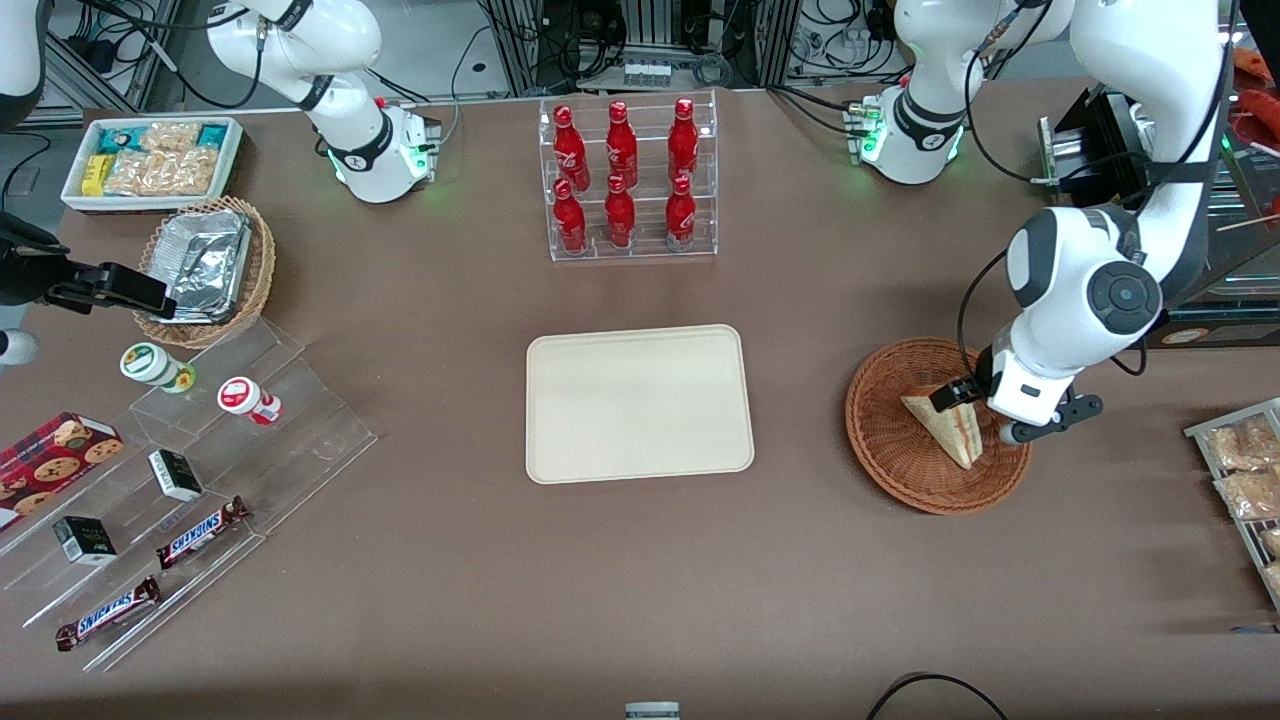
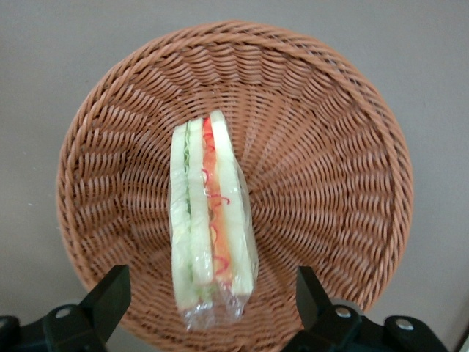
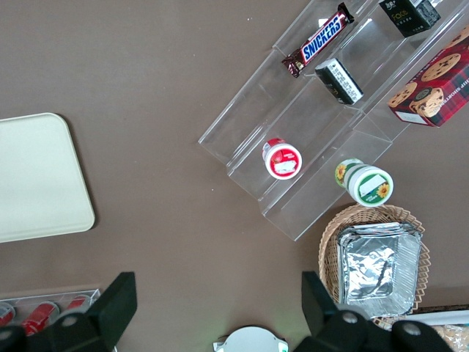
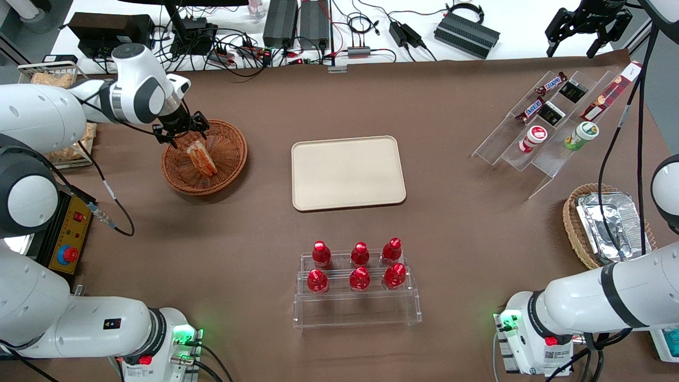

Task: Place sandwich from basket to tray
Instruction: 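Close the left gripper on the sandwich and lift it from the basket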

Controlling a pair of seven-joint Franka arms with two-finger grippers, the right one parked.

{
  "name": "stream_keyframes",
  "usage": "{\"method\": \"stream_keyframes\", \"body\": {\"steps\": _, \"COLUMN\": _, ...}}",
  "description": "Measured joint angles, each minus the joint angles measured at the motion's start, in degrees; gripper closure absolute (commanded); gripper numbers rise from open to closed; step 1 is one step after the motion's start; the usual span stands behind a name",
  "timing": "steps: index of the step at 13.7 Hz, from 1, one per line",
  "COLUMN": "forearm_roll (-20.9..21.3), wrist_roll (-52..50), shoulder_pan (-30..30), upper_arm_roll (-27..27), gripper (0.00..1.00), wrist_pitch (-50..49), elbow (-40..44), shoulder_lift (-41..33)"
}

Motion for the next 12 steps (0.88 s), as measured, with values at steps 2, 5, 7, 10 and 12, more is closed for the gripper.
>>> {"method": "stream_keyframes", "body": {"steps": 2, "forearm_roll": 0.0, "wrist_roll": -5.42, "shoulder_pan": -0.01, "upper_arm_roll": 0.0, "gripper": 0.0, "wrist_pitch": 2.09, "elbow": -1.78, "shoulder_lift": 0.05}}
{"method": "stream_keyframes", "body": {"steps": 5, "forearm_roll": -0.04, "wrist_roll": -7.21, "shoulder_pan": 0.01, "upper_arm_roll": 0.0, "gripper": 0.0, "wrist_pitch": 2.44, "elbow": -2.38, "shoulder_lift": 0.58}}
{"method": "stream_keyframes", "body": {"steps": 7, "forearm_roll": -0.06, "wrist_roll": -7.48, "shoulder_pan": 0.01, "upper_arm_roll": 0.01, "gripper": 0.0, "wrist_pitch": 3.09, "elbow": -2.4, "shoulder_lift": 1.58}}
{"method": "stream_keyframes", "body": {"steps": 10, "forearm_roll": -0.07, "wrist_roll": -7.94, "shoulder_pan": 0.04, "upper_arm_roll": 0.04, "gripper": 0.31, "wrist_pitch": 5.4, "elbow": -2.44, "shoulder_lift": 3.93}}
{"method": "stream_keyframes", "body": {"steps": 12, "forearm_roll": -0.08, "wrist_roll": -8.25, "shoulder_pan": 0.28, "upper_arm_roll": 0.06, "gripper": 1.0, "wrist_pitch": 6.67, "elbow": -2.44, "shoulder_lift": 5.24}}
